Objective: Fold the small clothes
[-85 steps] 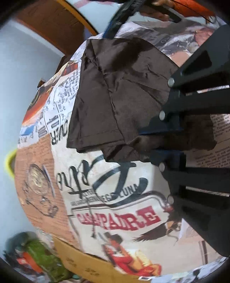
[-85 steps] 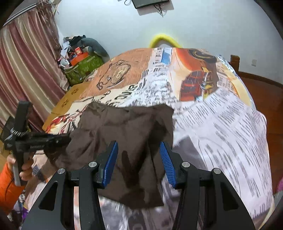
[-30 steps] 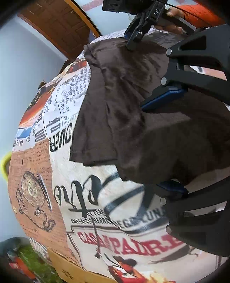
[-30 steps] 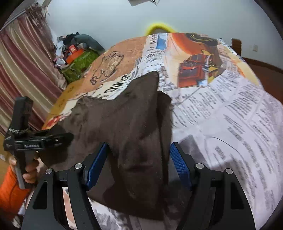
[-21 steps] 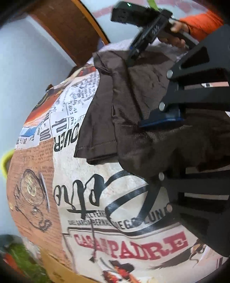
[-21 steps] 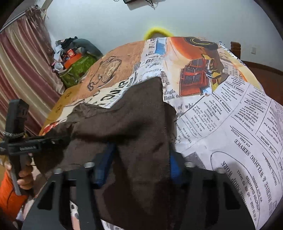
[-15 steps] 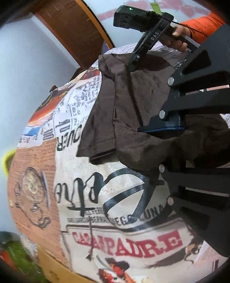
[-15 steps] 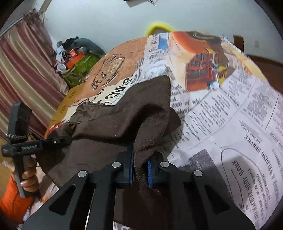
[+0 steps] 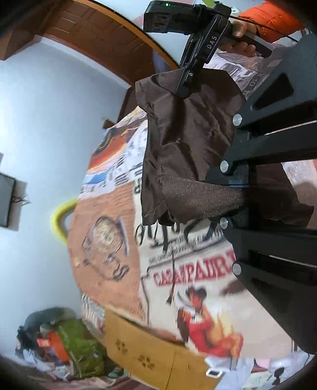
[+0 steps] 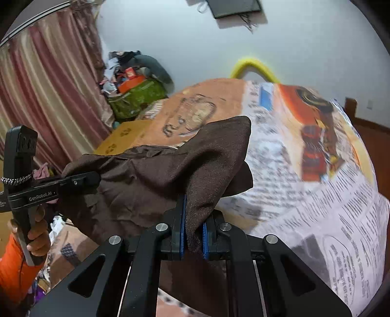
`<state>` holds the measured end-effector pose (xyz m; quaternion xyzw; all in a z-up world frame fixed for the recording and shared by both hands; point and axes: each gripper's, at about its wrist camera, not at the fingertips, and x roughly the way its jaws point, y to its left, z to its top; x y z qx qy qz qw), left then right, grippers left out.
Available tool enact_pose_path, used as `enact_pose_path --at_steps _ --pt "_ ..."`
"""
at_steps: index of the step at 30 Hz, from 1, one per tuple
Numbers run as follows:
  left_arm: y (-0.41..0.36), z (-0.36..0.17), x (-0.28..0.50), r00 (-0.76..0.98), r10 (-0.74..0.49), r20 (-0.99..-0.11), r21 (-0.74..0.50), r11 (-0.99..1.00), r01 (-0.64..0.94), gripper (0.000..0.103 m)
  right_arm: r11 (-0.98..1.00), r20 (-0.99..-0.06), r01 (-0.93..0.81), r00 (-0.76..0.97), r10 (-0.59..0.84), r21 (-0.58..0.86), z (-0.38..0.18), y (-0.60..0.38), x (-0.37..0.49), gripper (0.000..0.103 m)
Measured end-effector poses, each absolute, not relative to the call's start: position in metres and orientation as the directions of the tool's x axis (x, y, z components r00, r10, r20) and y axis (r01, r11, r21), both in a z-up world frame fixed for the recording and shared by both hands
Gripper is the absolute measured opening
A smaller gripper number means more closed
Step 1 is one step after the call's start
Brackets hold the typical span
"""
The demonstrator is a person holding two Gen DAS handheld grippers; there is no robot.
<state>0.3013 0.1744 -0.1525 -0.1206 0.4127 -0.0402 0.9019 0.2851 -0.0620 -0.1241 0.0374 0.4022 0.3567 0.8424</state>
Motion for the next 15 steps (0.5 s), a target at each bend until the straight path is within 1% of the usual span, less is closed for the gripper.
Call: enact_pose_path --at_steps 4,7,10,15 --pt "0.207 -0.140 0.280 0.682 -0.131 -0.720 -0.248 0.966 -0.077 0.006 0.710 -0.629 -0.607 0.405 0.664 0.358 -0.111 -0.034 0.280 0.009" --pt "0.230 -0.139 0.269 0.679 -0.097 -0.728 -0.239 0.964 -0.118 0.006 0.684 -0.622 -0.636 0.385 0.682 0.357 -0.107 -0.009 0.275 0.009" --pt "0.251 -0.150 0.263 0.654 -0.083 -0.752 -0.237 0.960 -0.150 0.006 0.664 -0.628 -0.650 0.352 0.694 0.369 -0.114 0.017 0.275 0.009" --pt "0.276 -0.193 0.275 0.566 -0.098 -0.818 -0.248 0.949 -0.194 0.006 0.668 -0.664 -0.624 0.300 0.685 0.407 -0.143 0.044 0.278 0.009"
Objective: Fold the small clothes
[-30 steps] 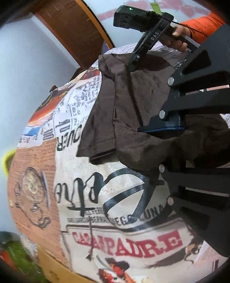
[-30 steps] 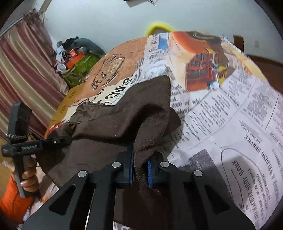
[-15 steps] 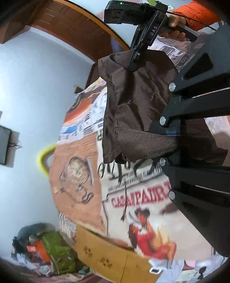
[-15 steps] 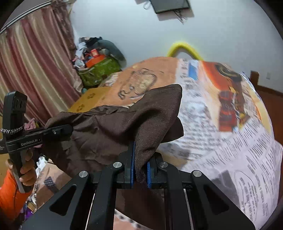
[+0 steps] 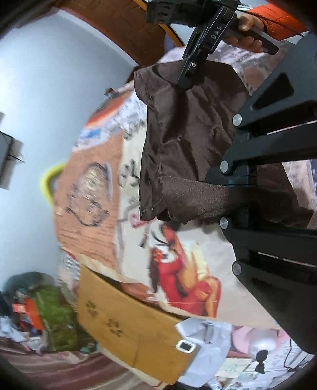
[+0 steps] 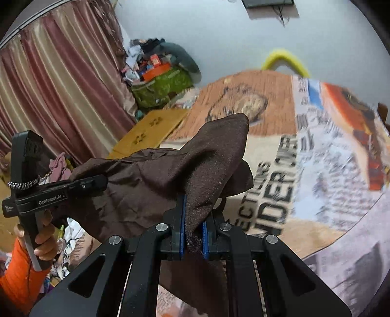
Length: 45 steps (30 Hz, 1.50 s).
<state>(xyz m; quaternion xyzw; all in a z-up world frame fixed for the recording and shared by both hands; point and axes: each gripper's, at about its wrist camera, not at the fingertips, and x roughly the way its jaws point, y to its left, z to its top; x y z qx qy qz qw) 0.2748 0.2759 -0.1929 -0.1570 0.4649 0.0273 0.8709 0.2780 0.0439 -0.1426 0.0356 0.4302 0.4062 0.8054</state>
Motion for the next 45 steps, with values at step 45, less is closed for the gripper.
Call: enact_pose_path --at_steps 45 --pt "0.271 -0.275 0.295 0.449 0.092 -0.889 -0.020 0.971 -0.238 0.031 0.663 -0.767 -0.670 0.215 0.605 0.335 -0.202 0.085 0.288 0.043"
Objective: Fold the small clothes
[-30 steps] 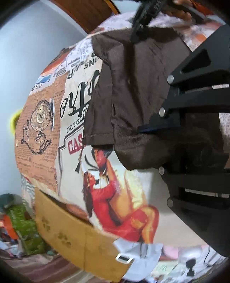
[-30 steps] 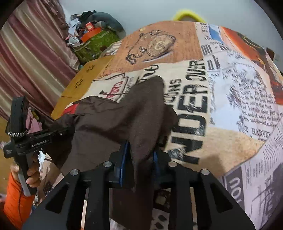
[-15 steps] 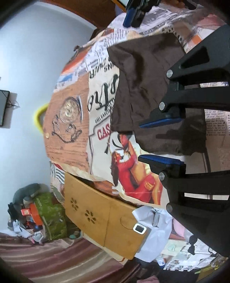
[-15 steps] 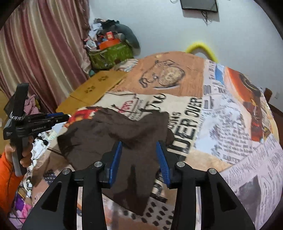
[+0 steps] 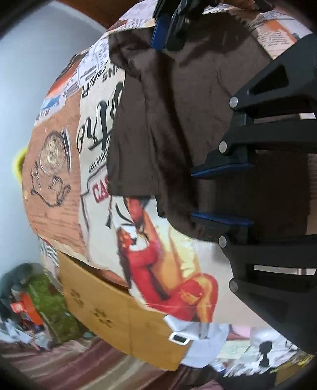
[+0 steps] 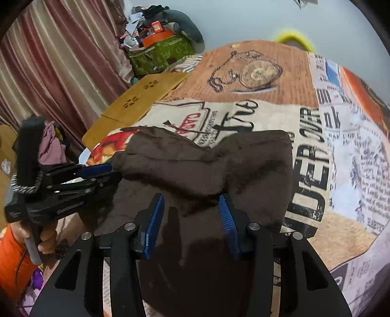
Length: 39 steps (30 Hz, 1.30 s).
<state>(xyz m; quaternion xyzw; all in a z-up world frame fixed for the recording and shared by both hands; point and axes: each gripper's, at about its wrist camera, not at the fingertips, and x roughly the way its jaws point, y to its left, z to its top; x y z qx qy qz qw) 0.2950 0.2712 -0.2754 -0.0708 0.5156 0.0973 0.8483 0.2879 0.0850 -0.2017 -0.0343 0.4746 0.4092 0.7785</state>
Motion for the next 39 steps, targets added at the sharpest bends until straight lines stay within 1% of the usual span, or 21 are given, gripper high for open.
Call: enact_pose_path --at_steps 2,5,10,14,16,20,21,22,23,24,25,28,31,35,39 --pt "0.277 -0.275 0.293 0.454 0.102 -0.885 -0.022 0.965 -0.260 0.035 0.666 -0.760 -0.658 0.215 0.614 0.352 -0.203 0.077 0.292 0.043" --pt "0.286 -0.272 0.289 0.446 0.134 -0.885 -0.008 0.953 -0.303 0.036 0.689 -0.747 -0.620 0.237 0.621 0.376 -0.202 0.060 0.295 0.043" --pt "0.298 -0.255 0.273 0.456 0.128 -0.881 -0.041 0.939 -0.342 0.036 0.723 -0.749 -0.573 0.263 0.608 0.385 -0.195 0.040 0.292 0.043" --pt "0.291 -0.226 0.255 0.505 0.139 -0.852 -0.041 0.944 -0.328 0.037 0.734 -0.749 -0.588 0.303 0.589 0.340 -0.178 0.031 0.281 0.044" --pt "0.286 -0.215 0.248 0.520 0.145 -0.842 -0.037 0.946 -0.323 0.041 0.729 -0.740 -0.597 0.312 0.595 0.334 -0.168 0.028 0.276 0.047" --pt "0.272 -0.192 0.229 0.560 0.137 -0.817 -0.044 0.954 -0.297 0.042 0.720 -0.728 -0.618 0.329 0.602 0.316 -0.151 0.029 0.267 0.047" --pt "0.267 -0.186 0.224 0.572 0.138 -0.808 -0.041 0.957 -0.289 0.043 0.716 -0.723 -0.623 0.330 0.607 0.317 -0.148 0.029 0.265 0.047" --pt "0.262 -0.181 0.220 0.584 0.140 -0.799 -0.037 0.959 -0.281 0.049 0.708 -0.714 -0.632 0.333 0.616 0.316 -0.143 0.030 0.261 0.047" --pt "0.258 -0.177 0.215 0.599 0.140 -0.789 -0.036 0.962 -0.271 0.054 0.702 -0.708 -0.639 0.336 0.621 0.313 -0.140 0.032 0.259 0.051" --pt "0.254 -0.173 0.213 0.612 0.140 -0.779 -0.033 0.964 -0.262 0.062 0.696 -0.703 -0.648 0.336 0.627 0.310 -0.138 0.035 0.257 0.054" --pt "0.249 -0.170 0.211 0.624 0.140 -0.769 -0.027 0.967 -0.251 0.067 0.688 -0.697 -0.657 0.335 0.633 0.309 -0.137 0.037 0.255 0.060" --pt "0.242 -0.173 0.217 0.617 0.160 -0.770 0.005 0.969 -0.245 0.068 0.663 -0.688 -0.692 0.333 0.645 0.287 -0.136 0.049 0.254 0.061" --pt "0.246 -0.186 0.232 0.592 0.151 -0.792 -0.007 0.966 -0.257 0.068 0.658 -0.707 -0.697 0.311 0.635 0.285 -0.146 0.062 0.265 0.061" --pt "0.259 -0.210 0.258 0.546 0.119 -0.829 -0.043 0.961 -0.275 0.068 0.663 -0.717 -0.678 0.286 0.636 0.318 -0.163 0.073 0.289 0.061" --pt "0.268 -0.240 0.291 0.486 0.121 -0.865 -0.033 0.954 -0.297 0.068 0.667 -0.732 -0.650 0.244 0.636 0.363 -0.184 0.082 0.315 0.061"
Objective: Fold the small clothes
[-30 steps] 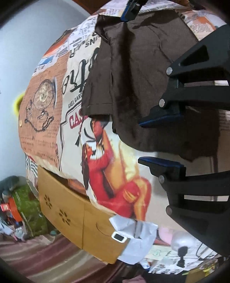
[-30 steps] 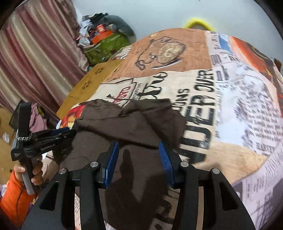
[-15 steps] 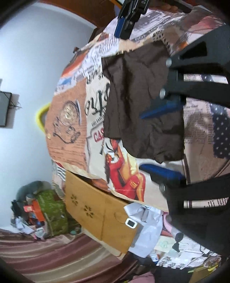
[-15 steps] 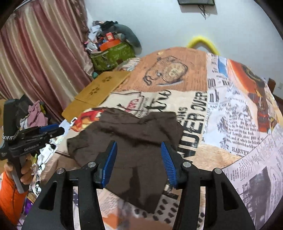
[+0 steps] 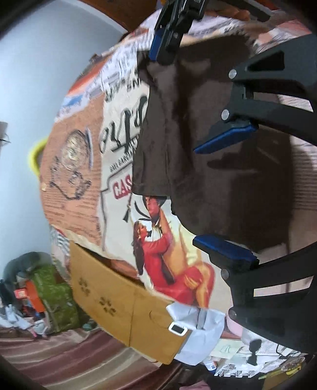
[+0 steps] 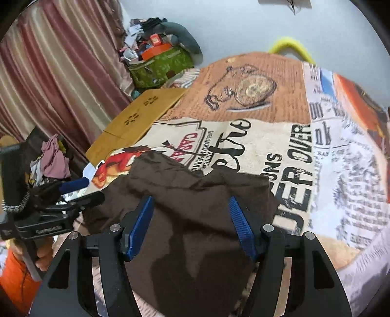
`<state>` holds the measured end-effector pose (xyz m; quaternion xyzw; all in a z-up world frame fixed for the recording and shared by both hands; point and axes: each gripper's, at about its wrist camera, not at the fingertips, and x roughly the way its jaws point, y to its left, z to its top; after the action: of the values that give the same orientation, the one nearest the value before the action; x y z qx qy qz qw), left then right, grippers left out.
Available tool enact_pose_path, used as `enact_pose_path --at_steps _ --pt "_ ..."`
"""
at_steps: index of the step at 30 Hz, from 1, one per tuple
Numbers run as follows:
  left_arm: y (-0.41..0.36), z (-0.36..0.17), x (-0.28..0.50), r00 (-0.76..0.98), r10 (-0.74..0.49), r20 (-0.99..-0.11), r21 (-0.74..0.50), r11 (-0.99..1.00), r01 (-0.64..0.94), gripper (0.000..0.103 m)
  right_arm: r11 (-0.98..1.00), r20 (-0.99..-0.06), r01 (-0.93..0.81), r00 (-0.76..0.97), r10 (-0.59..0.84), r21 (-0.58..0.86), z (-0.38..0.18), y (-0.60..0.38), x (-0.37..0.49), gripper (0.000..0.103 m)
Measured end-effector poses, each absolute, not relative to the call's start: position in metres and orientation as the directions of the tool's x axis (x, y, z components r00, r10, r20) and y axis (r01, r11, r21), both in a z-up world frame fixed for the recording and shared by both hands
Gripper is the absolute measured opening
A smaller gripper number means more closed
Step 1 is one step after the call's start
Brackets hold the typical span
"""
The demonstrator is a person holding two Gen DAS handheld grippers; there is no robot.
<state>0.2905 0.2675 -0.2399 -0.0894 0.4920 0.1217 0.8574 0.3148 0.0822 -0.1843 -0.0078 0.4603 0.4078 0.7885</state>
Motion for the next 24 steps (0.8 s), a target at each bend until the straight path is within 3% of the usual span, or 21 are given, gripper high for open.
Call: enact_pose_path --at_steps 5,11,18,24 --pt "0.278 -0.268 0.315 0.440 0.125 -0.889 -0.032 0.942 -0.333 0.068 0.687 -0.738 -0.628 0.254 0.625 0.366 -0.195 0.079 0.331 0.061" --pt "0.283 -0.254 0.309 0.472 0.124 -0.873 -0.056 0.936 -0.349 0.068 0.733 -0.738 -0.609 0.337 0.585 0.303 -0.179 0.058 0.326 0.061" --pt "0.262 -0.181 0.268 0.614 0.109 -0.782 -0.107 0.946 -0.304 0.068 0.707 -0.647 -0.641 0.408 0.644 0.299 -0.125 0.036 0.291 0.061" --pt "0.224 -0.095 0.207 0.757 0.093 -0.646 -0.108 0.971 -0.212 0.068 0.679 -0.523 -0.677 0.485 0.701 0.282 -0.062 0.013 0.235 0.061"
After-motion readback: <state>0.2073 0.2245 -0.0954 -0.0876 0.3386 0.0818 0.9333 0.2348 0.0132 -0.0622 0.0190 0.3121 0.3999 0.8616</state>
